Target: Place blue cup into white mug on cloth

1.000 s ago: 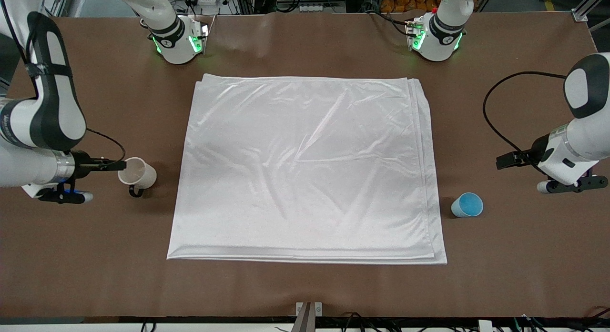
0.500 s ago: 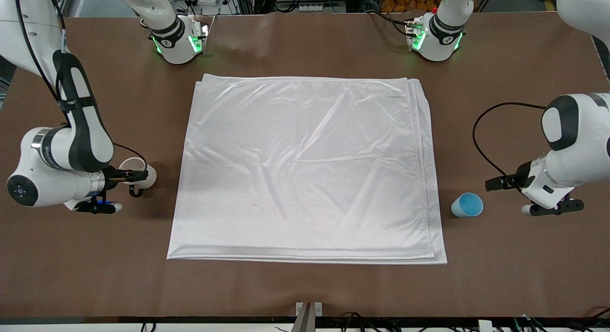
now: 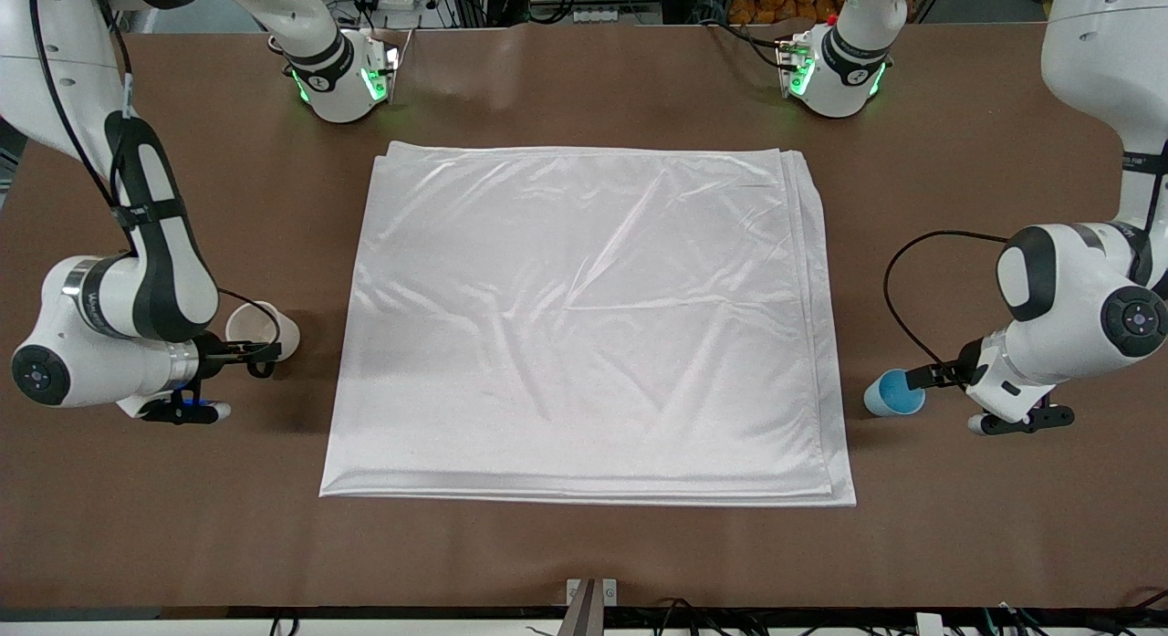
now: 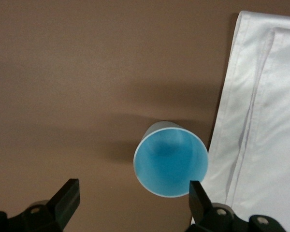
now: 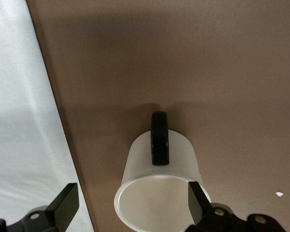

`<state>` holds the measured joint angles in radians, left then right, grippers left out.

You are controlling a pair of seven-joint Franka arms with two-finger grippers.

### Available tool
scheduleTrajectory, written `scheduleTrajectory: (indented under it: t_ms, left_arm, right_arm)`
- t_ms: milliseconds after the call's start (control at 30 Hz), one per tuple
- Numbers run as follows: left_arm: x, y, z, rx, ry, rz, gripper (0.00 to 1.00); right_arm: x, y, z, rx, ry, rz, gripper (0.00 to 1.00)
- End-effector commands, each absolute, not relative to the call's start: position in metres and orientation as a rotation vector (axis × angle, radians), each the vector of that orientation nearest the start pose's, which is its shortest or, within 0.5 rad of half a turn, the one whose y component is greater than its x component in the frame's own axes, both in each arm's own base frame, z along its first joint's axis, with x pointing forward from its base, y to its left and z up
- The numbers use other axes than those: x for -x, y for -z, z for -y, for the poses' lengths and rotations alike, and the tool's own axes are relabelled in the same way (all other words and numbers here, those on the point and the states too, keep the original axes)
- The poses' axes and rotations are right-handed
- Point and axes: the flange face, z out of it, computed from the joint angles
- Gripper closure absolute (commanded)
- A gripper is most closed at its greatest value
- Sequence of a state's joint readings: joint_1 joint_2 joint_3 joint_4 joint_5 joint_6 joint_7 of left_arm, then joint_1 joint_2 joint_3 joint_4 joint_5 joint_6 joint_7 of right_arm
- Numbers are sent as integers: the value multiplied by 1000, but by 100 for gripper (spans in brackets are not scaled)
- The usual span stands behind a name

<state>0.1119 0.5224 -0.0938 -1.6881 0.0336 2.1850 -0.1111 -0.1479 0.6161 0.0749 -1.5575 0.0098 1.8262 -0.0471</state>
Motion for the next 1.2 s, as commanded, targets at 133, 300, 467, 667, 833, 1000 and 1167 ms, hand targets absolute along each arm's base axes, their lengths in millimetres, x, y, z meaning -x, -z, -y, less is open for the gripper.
scheduleTrajectory:
  t_ms: [133, 300, 467, 667, 833, 1000, 1167]
  left_arm:
    - [-673, -270, -23, 3170, -35, 211, 0]
    - [-673, -256, -24, 3170, -42, 213, 0]
    - [-672, -241, -24, 3170, -66, 216, 0]
    - [-672, -237, -22, 3171, -71, 214, 0]
    - [-671, -228, -22, 3171, -84, 217, 0]
    - [-671, -225, -22, 3171, -81, 216, 7]
    - [-672, -222, -22, 3171, -84, 216, 27]
  right_arm:
    - [-667, -273, 62, 3072, -524, 71, 0]
    - [-666, -258, 64, 3061, -545, 64, 0]
    - [-665, -246, 69, 3040, -558, 23, 15]
    - [-660, -224, 85, 2973, -578, -42, 43]
    - [-660, -221, 90, 2972, -570, -57, 85]
    - [-660, -223, 89, 2970, -571, -58, 96]
    - [-662, -230, 79, 2975, -568, -66, 98]
